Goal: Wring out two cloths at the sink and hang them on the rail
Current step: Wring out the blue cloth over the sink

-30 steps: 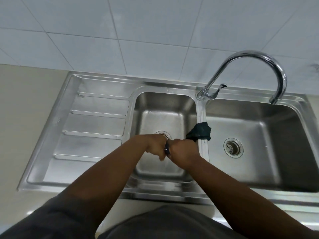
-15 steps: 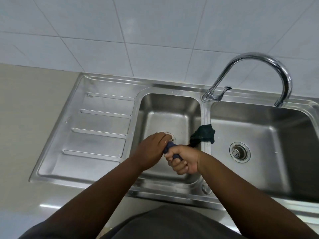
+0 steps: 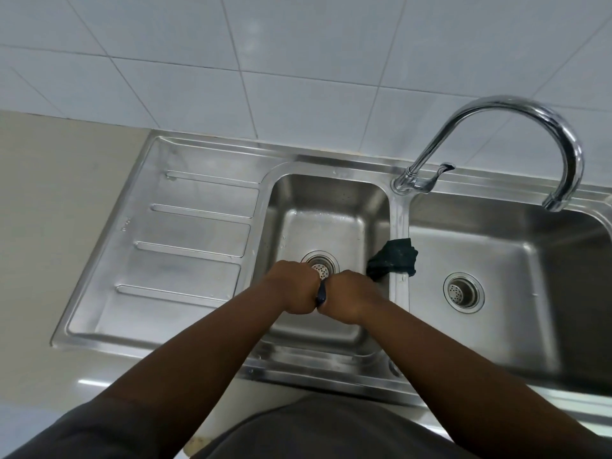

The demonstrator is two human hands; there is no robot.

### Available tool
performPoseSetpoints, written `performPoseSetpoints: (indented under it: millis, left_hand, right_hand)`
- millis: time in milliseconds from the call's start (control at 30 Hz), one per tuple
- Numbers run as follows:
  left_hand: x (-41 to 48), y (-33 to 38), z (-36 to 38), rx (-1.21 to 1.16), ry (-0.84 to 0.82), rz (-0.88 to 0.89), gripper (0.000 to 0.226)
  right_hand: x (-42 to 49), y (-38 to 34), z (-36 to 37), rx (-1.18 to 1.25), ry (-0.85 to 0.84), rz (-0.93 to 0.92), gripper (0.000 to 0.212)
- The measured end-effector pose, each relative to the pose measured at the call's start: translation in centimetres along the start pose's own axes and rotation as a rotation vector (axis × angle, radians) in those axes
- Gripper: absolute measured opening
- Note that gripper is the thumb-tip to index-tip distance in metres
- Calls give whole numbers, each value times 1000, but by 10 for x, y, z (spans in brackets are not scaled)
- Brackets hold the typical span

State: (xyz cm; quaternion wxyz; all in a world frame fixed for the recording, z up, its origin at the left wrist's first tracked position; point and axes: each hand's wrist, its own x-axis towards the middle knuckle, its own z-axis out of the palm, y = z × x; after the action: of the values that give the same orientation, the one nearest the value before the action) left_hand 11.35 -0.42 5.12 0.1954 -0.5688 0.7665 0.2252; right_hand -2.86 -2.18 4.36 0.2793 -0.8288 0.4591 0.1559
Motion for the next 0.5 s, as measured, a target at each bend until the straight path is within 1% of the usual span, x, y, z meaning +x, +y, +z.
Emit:
performPoseSetpoints:
  millis: [100, 167, 267, 333, 400, 500]
  left_hand:
    - [4, -1, 9, -235, -165, -30, 22]
    - [6, 0, 14, -400, -262, -33, 22]
    - [4, 1, 20, -700, -365, -101, 11]
    - [0, 1, 22, -885, -414, -155, 23]
    - [-4, 1, 23, -1032, -472, -185, 28]
    - [-9, 0, 24, -1138, -546, -179, 33]
  right_hand:
    - [1, 1, 10, -232, 149, -136, 22]
    - [2, 3, 15, -301, 184, -201, 21]
    - [2, 5, 19, -381, 258, -274, 14]
    - [3, 9, 21, -430, 300, -297, 17]
    - [5, 13, 23, -454, 318, -342, 18]
    - [5, 14, 22, -467, 370, -409, 21]
